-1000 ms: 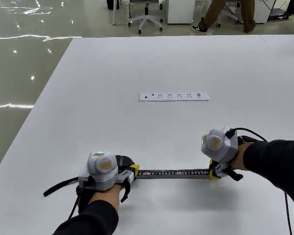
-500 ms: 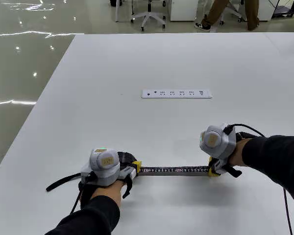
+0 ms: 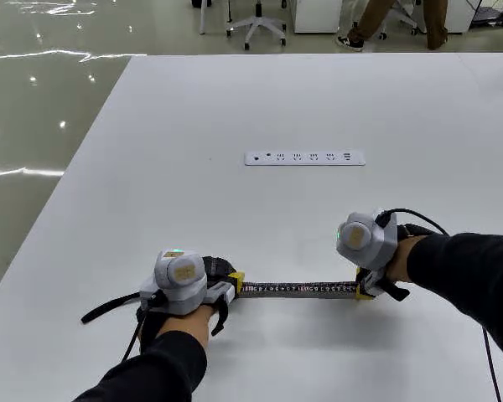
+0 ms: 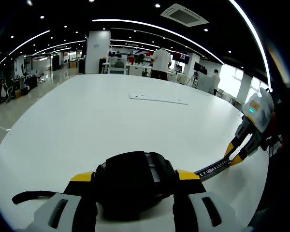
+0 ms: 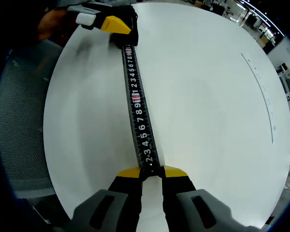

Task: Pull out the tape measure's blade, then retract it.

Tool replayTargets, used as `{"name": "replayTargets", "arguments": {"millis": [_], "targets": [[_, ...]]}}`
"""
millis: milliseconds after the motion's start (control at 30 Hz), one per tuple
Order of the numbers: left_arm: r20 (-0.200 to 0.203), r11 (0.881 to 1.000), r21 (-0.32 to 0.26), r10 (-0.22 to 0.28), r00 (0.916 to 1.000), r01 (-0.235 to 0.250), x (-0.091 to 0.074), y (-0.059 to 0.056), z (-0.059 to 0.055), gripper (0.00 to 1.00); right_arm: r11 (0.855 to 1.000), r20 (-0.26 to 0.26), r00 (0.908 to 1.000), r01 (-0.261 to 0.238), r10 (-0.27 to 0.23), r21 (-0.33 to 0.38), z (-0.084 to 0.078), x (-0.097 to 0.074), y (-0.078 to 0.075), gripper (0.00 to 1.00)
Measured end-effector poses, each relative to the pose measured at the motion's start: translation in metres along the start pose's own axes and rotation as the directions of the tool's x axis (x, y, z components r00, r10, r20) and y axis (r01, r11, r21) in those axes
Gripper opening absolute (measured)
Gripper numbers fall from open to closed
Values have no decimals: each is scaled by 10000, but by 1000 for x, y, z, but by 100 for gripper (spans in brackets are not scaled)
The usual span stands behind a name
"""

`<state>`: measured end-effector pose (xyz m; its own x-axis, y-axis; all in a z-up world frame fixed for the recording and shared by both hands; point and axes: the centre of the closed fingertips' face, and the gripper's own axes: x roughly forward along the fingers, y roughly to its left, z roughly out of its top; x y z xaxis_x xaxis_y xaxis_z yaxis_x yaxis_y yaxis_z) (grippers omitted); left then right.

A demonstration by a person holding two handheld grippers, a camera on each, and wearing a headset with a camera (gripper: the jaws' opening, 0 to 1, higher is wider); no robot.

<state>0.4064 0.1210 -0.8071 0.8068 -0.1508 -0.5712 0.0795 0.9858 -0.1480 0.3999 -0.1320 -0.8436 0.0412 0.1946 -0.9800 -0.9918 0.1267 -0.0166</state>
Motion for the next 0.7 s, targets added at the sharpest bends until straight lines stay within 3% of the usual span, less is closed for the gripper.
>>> {"name": "replayTargets", "arguments": {"millis": [700], "targets": [[-107, 10000, -22, -10, 9999, 10, 0, 0, -1, 60, 10000, 230, 9997, 17, -17, 11, 16, 4, 4, 10]]}}
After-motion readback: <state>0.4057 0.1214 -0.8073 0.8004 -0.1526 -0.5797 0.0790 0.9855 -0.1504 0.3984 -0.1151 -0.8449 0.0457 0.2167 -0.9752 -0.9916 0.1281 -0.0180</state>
